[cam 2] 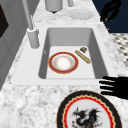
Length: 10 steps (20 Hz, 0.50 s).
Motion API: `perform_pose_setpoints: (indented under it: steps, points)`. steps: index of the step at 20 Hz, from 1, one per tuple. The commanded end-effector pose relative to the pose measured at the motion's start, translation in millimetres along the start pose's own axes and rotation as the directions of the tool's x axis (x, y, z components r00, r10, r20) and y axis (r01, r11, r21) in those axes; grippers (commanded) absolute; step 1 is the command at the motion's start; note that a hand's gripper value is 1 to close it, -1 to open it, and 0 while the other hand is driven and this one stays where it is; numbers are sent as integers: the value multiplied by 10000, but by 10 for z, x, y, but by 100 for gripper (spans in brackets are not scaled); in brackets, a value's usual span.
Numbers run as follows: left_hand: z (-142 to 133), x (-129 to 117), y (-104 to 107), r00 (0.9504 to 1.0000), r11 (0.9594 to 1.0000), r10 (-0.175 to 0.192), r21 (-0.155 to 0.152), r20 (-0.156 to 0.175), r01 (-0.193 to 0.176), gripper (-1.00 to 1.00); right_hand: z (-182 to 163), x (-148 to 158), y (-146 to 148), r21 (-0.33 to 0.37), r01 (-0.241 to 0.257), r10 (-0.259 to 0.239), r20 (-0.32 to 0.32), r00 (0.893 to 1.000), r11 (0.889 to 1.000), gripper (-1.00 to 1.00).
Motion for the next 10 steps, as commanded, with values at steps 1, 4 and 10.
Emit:
perform_pose_setpoints:
  steps: [1, 4, 10]
  points:
    - [0, 0, 0, 10000, 10000, 0, -16, 13, 0, -100, 0, 0, 0, 0, 0, 0, 0, 10000, 10000, 0]
    - [-2, 3, -4, 10000, 10000, 5, -4, 6, -5, -100, 0, 0, 0, 0, 0, 0, 0, 10000, 10000, 0]
    - [-4, 9, -10, 10000, 10000, 6, -1, 1, -6, 0, 0, 0, 0, 5, -40, 40, 99, 9999, 10000, -100]
